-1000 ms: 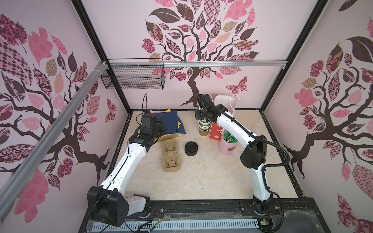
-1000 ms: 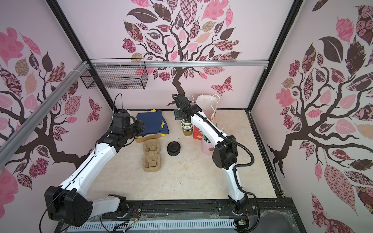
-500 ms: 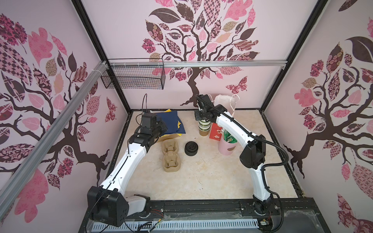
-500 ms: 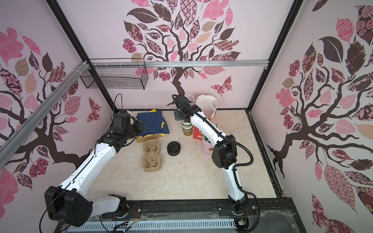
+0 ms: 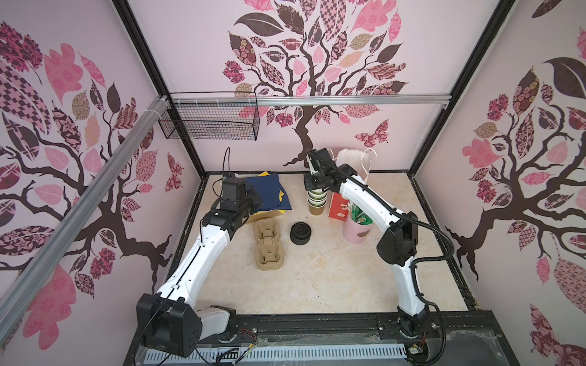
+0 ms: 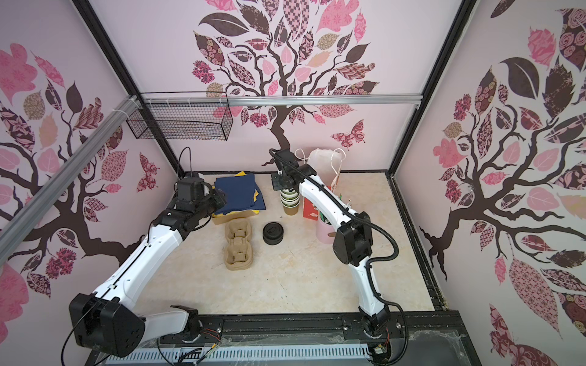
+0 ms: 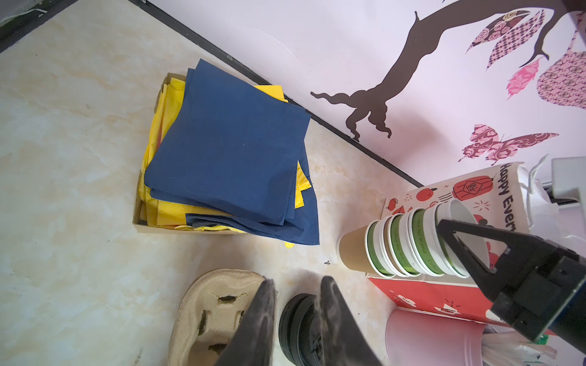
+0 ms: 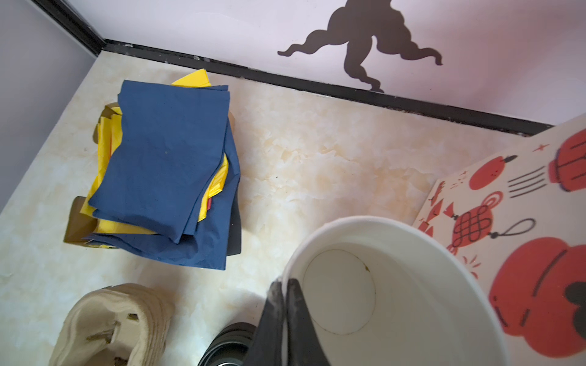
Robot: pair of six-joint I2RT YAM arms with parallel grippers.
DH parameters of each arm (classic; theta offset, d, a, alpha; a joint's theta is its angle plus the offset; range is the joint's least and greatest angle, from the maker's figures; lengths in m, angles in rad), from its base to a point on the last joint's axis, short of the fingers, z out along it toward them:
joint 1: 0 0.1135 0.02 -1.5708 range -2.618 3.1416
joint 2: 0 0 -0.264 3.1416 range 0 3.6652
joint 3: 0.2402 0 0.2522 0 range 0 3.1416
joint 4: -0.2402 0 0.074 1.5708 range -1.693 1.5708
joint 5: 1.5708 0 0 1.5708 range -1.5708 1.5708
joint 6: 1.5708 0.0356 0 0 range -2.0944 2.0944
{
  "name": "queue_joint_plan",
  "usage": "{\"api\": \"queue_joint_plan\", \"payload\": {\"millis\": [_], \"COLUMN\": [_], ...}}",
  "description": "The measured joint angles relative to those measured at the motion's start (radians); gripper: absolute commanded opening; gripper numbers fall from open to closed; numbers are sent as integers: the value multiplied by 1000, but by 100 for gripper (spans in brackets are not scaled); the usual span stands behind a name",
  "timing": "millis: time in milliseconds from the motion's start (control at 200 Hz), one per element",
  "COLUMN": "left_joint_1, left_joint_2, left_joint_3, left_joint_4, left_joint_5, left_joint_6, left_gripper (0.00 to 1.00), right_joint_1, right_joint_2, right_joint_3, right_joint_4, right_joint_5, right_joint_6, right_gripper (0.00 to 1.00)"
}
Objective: Pack the takeout coffee
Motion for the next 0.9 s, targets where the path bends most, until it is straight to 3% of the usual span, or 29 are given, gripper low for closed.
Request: {"api": "queue_joint_plan", "payload": {"millis": [285, 900], "left_joint_1": [0, -40], "left_joint_2": [1, 130], "left_joint_3": [0, -84], "left_joint_4": [8, 256], "left_joint_5": [38, 348], "left_joint_6": [-19, -168], "left_gripper": [30, 33], "right_joint_1": [35, 80], "right_joint_2": [-20, -69], "right_joint_3": [-26, -75], "right_joint_4": [0, -15], "right_joint_5": [-23, 46], "right_joint_6": [-29, -74], "right_gripper": [0, 0]}}
